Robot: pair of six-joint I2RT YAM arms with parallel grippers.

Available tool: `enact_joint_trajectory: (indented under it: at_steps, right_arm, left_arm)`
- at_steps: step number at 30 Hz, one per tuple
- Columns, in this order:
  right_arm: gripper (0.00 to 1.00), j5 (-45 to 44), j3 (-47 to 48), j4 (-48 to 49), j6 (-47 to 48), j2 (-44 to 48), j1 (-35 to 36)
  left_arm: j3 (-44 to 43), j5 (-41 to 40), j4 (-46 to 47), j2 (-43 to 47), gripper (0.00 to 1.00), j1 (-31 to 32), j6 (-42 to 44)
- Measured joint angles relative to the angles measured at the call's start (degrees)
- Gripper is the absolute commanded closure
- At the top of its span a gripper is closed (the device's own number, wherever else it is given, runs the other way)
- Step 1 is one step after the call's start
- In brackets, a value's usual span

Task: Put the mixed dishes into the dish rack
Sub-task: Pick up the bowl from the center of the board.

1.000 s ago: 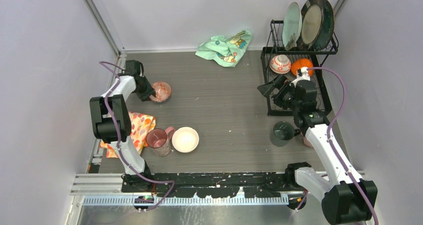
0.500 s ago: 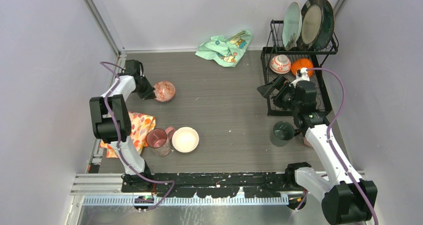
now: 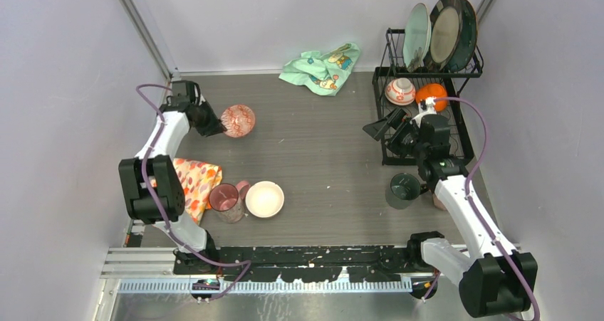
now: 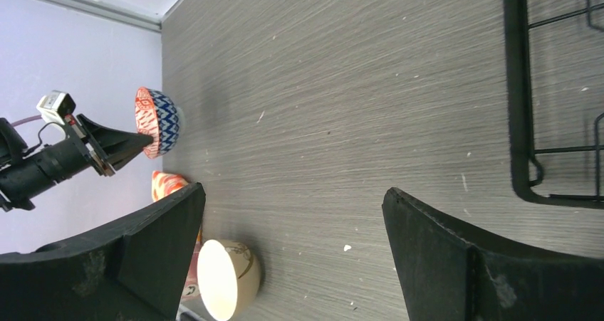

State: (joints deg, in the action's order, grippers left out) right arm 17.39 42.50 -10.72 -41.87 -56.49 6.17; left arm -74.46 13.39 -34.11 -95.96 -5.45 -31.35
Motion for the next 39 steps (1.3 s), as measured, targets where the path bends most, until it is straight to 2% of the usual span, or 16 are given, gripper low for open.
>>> enact_joint_trajectory:
  at_steps: [11, 18, 29, 39]
  right_arm:
    - [0.00, 6.95, -4.00, 9.64, -10.82, -2.82, 2.16]
    - [0.00, 7.65, -4.15, 17.31, -15.43, -6.67, 9.14]
    - [0.00, 2.05, 0.46, 24.76, -15.78, -15.28, 24.94]
    - [0.00, -3.74, 6.21, 24.48, -12.66, -23.08, 31.89]
  left_arm:
    - [5.95, 7.10, -0.04, 11.02, 1.00, 8.52, 0.37]
    - [10.12, 12.48, -0.04, 15.15, 1.00, 11.08, 0.96]
    - [13.46, 18.47, -0.04, 16.50, 1.00, 15.93, 3.58]
    - [15.15, 21.00, 0.02, 17.35, 1.00, 17.09, 4.74]
